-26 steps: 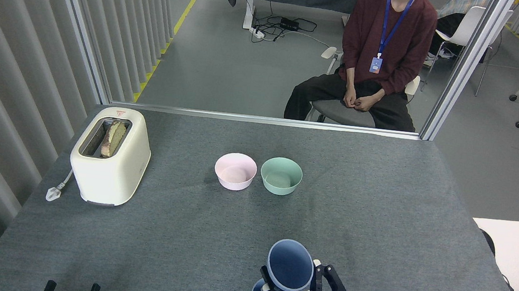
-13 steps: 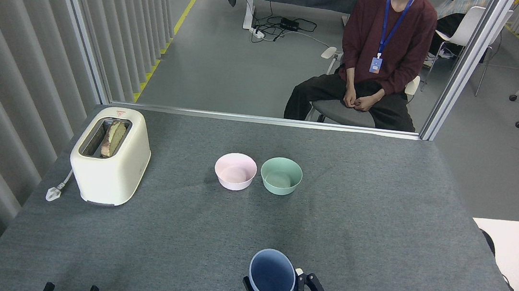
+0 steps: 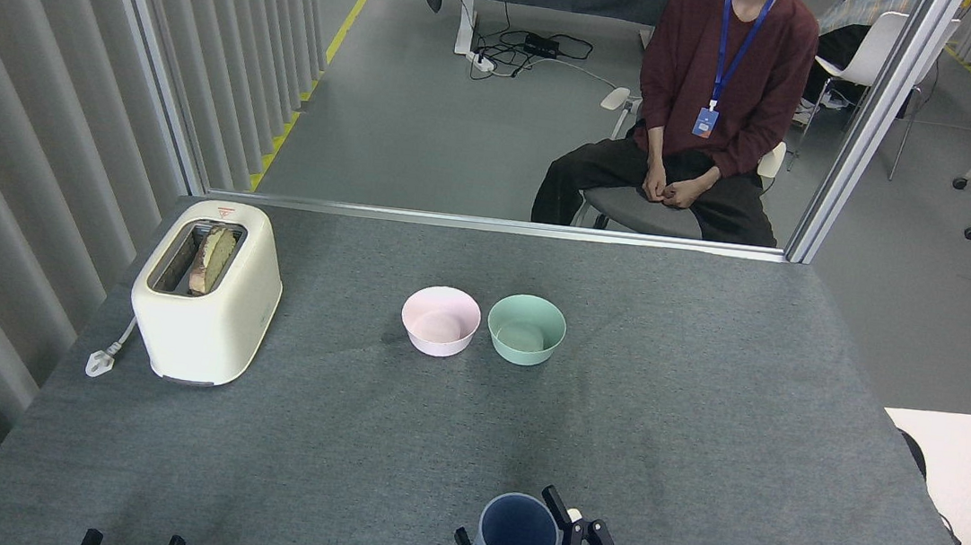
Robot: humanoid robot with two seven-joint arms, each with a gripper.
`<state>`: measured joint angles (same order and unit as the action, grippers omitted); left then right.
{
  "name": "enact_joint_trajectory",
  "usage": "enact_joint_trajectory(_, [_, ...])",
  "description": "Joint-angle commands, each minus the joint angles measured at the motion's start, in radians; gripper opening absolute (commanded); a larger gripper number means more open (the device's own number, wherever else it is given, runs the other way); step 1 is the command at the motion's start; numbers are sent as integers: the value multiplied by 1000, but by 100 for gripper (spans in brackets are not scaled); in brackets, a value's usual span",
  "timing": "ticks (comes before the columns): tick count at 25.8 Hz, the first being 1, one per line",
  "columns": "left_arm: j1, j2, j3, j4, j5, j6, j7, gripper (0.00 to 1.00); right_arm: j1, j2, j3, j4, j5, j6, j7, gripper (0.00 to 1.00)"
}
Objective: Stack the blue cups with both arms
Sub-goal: 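Lower the held cup into the placed cup and open the right gripper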
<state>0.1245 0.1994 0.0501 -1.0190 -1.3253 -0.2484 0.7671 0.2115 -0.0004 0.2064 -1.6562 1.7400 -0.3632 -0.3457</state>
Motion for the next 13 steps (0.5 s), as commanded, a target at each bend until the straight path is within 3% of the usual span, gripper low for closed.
enact_joint_trajectory(1, [0,-2,-1,2,0,0,0,100,-6,0,-2,0,-2,-2,-1,100])
enact_joint_trajectory(6, [1,-2,-1,3,0,0,0,100,-53,19,-67,-43,-19,40,-6,100])
enact_joint_trajectory(8, [1,-3,-1,0,0,0,0,100,-89,25,-185,-46,-94,93,-4,100])
enact_joint_trajectory(10, [1,-3,1,-1,0,1,0,100,-103,-7,-321,-14,-183,106,-1,100])
enact_joint_trajectory(13, [7,0,-1,-18,0,-8,0,100,9,-162,-450,75,-224,-3,-22,100])
